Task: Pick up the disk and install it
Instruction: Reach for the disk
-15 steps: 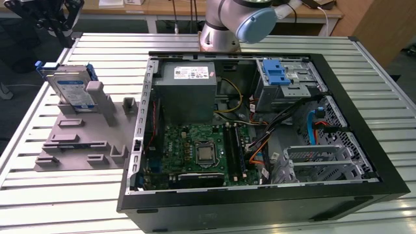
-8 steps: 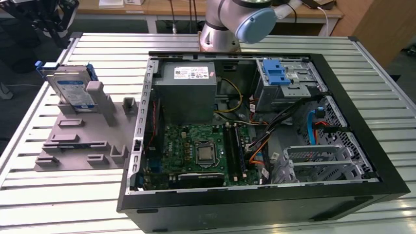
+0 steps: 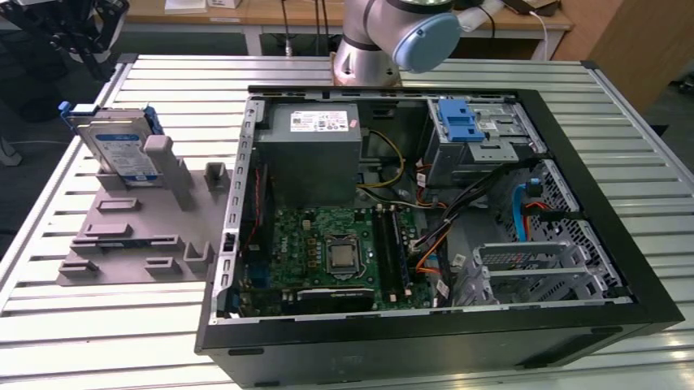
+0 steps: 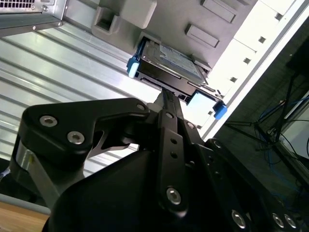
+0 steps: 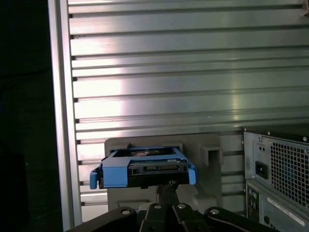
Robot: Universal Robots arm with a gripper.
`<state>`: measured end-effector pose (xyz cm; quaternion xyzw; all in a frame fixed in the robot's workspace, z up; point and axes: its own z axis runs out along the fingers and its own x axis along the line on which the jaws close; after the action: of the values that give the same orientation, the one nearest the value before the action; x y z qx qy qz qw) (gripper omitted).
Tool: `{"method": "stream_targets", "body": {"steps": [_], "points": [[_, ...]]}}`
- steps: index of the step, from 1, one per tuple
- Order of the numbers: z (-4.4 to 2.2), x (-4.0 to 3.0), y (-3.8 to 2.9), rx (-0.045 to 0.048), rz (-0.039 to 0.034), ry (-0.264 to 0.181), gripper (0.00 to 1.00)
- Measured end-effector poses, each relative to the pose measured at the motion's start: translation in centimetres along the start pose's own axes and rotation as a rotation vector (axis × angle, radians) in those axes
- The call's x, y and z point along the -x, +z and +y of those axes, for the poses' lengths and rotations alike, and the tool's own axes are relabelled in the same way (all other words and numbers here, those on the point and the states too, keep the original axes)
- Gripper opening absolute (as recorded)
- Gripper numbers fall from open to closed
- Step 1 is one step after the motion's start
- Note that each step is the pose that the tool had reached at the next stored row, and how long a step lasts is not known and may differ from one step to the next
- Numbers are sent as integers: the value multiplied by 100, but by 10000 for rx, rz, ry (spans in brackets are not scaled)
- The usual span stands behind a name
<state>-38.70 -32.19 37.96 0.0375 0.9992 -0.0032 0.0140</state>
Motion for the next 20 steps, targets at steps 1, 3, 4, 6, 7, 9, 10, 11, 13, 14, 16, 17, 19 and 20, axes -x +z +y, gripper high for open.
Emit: {"method": "stream_targets", "body": {"steps": [1, 3, 4, 6, 7, 9, 10, 11, 13, 14, 16, 17, 19, 20], "points": [[0, -3, 0, 0, 0, 0, 11], [-2, -29, 0, 0, 0, 2, 11], [-4, -46, 0, 0, 0, 0, 11], [-6, -79, 3, 0, -1, 1, 11], [-7, -93, 4, 0, 0, 1, 11], [-9, -117, 9, 0, 0, 0, 11], [-9, -128, 12, 0, -1, 0, 11], [-10, -138, 16, -1, 0, 0, 11], [-12, -153, 26, -2, 1, 0, 11], [-12, -161, 31, -3, 3, 0, 11], [-14, -181, 40, -3, 7, 0, 11], [-15, -196, 44, -3, 8, 0, 11], [-18, -225, 54, -3, 9, 0, 11], [-19, -240, 57, -3, 10, 0, 11]]}}
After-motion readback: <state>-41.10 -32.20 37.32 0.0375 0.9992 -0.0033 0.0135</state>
